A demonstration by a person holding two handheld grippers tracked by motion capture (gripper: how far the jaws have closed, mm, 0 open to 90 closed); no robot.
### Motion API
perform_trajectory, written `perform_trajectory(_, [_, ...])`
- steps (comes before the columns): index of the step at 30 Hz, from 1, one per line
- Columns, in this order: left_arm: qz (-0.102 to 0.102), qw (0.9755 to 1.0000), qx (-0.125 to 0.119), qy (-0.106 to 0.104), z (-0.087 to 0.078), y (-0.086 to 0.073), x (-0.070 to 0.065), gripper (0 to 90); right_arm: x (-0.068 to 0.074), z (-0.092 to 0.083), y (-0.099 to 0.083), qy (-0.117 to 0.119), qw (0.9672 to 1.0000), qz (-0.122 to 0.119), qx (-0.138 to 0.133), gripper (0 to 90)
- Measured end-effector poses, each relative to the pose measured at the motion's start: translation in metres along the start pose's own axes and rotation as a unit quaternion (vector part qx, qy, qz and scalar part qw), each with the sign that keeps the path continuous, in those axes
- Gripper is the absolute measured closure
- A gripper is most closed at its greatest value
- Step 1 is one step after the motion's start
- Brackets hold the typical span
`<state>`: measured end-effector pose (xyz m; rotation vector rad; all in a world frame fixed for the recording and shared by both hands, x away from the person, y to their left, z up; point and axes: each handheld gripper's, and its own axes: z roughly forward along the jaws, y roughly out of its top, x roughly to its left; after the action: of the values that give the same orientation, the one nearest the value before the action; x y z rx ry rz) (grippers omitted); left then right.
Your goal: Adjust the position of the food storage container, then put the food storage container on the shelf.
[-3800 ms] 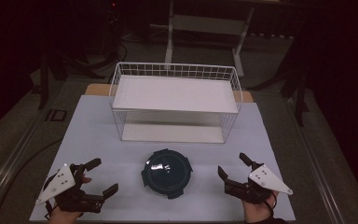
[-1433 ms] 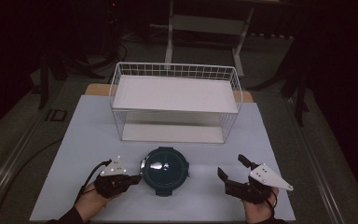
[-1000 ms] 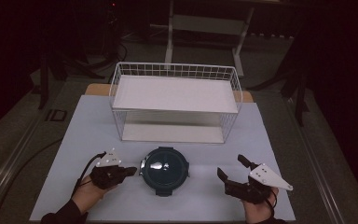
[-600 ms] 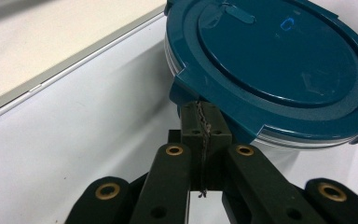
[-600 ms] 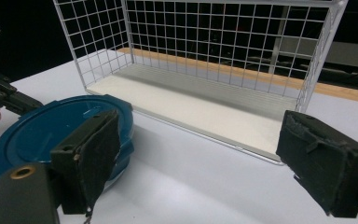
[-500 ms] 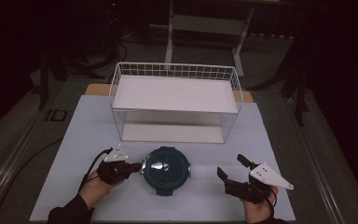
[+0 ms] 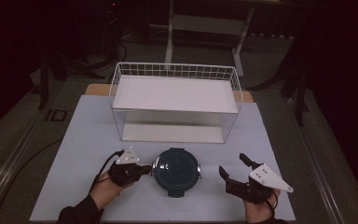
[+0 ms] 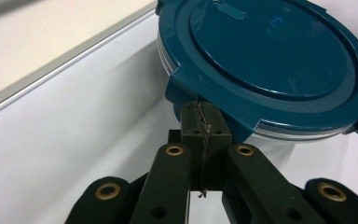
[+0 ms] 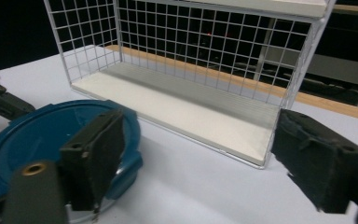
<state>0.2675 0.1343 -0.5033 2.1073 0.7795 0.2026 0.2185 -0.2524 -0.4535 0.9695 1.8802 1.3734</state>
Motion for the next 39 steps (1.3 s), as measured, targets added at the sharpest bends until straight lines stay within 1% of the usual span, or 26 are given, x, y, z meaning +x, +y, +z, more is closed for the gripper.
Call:
perform_trajectory(1, [0.003,1.0000,0.001,-0.003,0.004,0.003,-0.003,89.8,-0.001,0.001,0.000,0.014,0.9998,0.012,0.008,20.0])
perform_trajectory(5, [0.006,0.9999,0.000,-0.012,0.011,0.007,-0.007,89.8,-0.001,0.002,-0.002,0.008,0.9998,0.016,0.012,20.2])
perform_trajectory(6, [0.006,0.9999,0.000,-0.016,0.013,0.008,-0.008,89.8,-0.002,0.002,-0.002,0.004,0.9998,0.015,0.009,20.2])
perform_trajectory(8, [0.010,0.9997,-0.001,-0.021,0.017,0.010,-0.011,89.8,-0.002,0.001,-0.002,0.003,0.9998,0.016,0.007,20.2])
perform_trajectory(10, [0.012,0.9996,-0.002,-0.025,0.021,0.013,-0.014,89.7,-0.003,0.000,-0.001,0.007,0.9998,0.017,0.000,17.0])
perform_trajectory(12, [0.012,0.9996,-0.002,-0.026,0.022,0.014,-0.014,89.7,-0.003,-0.001,-0.001,0.011,0.9997,0.021,-0.005,15.6])
perform_trajectory(13, [0.011,0.9996,-0.004,-0.027,0.024,0.014,-0.014,89.7,-0.004,-0.001,-0.001,0.013,0.9997,0.018,-0.009,14.7])
perform_trajectory(14, [0.012,0.9996,-0.004,-0.026,0.024,0.015,-0.015,89.7,-0.004,-0.001,0.000,0.009,0.9998,0.011,-0.010,13.9])
perform_trajectory(16, [0.014,0.9996,-0.003,-0.026,0.025,0.016,-0.015,89.7,-0.004,-0.002,0.000,0.007,0.9999,0.009,-0.009,13.4])
perform_trajectory(17, [0.014,0.9996,-0.004,-0.026,0.026,0.016,-0.015,89.7,-0.004,-0.001,-0.001,0.007,0.9998,0.015,-0.006,13.0])
perform_trajectory(20, [0.011,0.9995,-0.005,-0.029,0.026,0.016,-0.015,89.6,-0.004,-0.001,-0.001,0.004,0.9999,0.016,-0.002,12.3])
perform_trajectory(21, [0.015,0.9997,-0.006,-0.019,0.024,0.015,-0.014,85.6,-0.003,0.000,-0.001,0.004,0.9997,0.025,0.004,11.7])
perform_trajectory(22, [0.015,0.9997,-0.006,-0.019,0.024,0.015,-0.014,76.5,-0.003,0.000,-0.001,0.004,0.9997,0.025,0.004,11.7])
perform_trajectory(23, [0.013,0.9997,-0.012,-0.017,0.023,0.015,-0.012,76.5,-0.003,0.000,-0.001,0.003,0.9997,0.024,0.008,11.7])
perform_trajectory(25, [0.001,0.9995,-0.026,-0.016,0.017,0.014,-0.008,57.4,-0.001,0.001,-0.001,-0.003,0.9997,0.019,0.014,11.2])
perform_trajectory(27, [-0.012,0.9989,-0.041,-0.020,0.011,0.014,-0.004,42.2,0.000,0.001,-0.001,-0.005,0.9997,0.020,0.011,11.2])
perform_trajectory(28, [-0.016,0.9985,-0.045,-0.028,0.008,0.014,-0.003,25.1,0.001,0.000,0.000,-0.001,0.9998,0.017,0.009,11.2])
perform_trajectory(29, [-0.022,0.9981,-0.047,-0.033,0.006,0.015,-0.003,25.1,0.001,0.000,0.000,-0.001,0.9998,0.017,0.009,11.2])
perform_trajectory(30, [-0.026,0.9979,-0.047,-0.036,0.003,0.016,-0.003,17.6,0.002,0.000,0.000,-0.002,0.9998,0.016,0.009,11.1])
perform_trajectory(31, [-0.025,0.9974,-0.050,-0.045,0.000,0.016,-0.003,12.4,0.002,0.000,0.000,0.003,0.9998,0.017,0.007,11.1])
perform_trajectory(32, [-0.020,0.9973,-0.050,-0.051,-0.006,0.018,-0.006,8.4,0.002,0.000,0.001,0.005,0.9998,0.018,0.007,11.1])
perform_trajectory(33, [-0.019,0.9970,-0.053,-0.053,-0.009,0.019,-0.007,1.9,0.002,0.000,0.001,0.009,0.9997,0.021,0.006,11.1])
perform_trajectory(34, [-0.018,0.9968,-0.056,-0.054,-0.011,0.019,-0.008,1.8,0.002,0.000,0.001,0.014,0.9996,0.025,0.003,11.1])
perform_trajectory(35, [-0.016,0.9966,-0.059,-0.054,-0.014,0.021,-0.010,1.8,0.002,0.000,0.001,0.014,0.9996,0.025,0.003,11.1])
perform_trajectory(37, [-0.008,0.9965,-0.065,-0.052,-0.022,0.025,-0.015,1.8,0.004,-0.001,0.002,0.016,0.9997,0.020,-0.002,11.1])
perform_trajectory(39, [-0.010,0.9959,-0.066,-0.060,-0.028,0.030,-0.019,1.8,0.004,-0.001,0.002,0.015,0.9997,0.020,-0.004,10.5])
